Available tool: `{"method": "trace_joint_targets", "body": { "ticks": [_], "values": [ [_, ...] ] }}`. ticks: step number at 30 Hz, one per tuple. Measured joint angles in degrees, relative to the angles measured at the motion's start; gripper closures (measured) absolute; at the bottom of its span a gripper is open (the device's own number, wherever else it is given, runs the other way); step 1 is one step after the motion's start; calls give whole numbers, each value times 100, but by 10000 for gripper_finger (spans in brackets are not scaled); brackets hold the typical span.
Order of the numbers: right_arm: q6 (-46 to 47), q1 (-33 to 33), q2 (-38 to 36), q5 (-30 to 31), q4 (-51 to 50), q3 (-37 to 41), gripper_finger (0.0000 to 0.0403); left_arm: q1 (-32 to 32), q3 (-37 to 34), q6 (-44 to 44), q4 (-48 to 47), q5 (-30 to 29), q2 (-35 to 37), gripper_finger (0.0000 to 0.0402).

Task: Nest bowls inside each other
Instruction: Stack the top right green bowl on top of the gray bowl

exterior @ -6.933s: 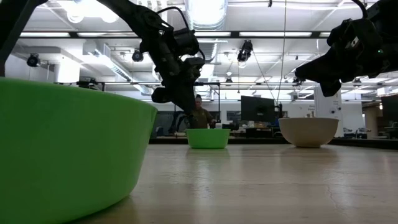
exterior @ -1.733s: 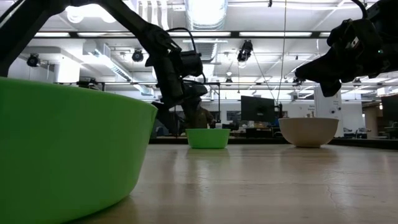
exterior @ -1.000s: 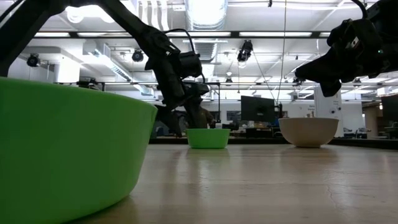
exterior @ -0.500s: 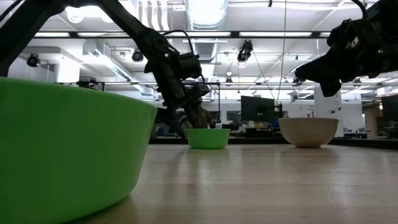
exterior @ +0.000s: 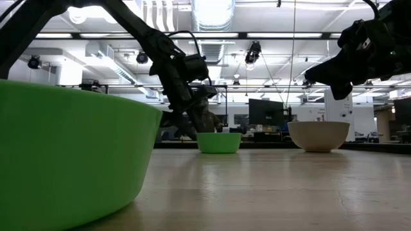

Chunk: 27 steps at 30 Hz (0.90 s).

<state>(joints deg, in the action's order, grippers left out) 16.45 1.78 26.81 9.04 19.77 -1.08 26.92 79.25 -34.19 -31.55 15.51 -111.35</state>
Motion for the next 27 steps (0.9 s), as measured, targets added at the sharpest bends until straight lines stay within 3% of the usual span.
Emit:
{"method": "trace_joint_targets", "body": {
  "ticks": [13,27],
  "values": [
    [0,0,0,0,-1,1,349,-2,2,-287,2,-167,0,387],
    [0,0,0,0,-1,0,349,10,28,-414,7,-286,2,378]
  ]
}}
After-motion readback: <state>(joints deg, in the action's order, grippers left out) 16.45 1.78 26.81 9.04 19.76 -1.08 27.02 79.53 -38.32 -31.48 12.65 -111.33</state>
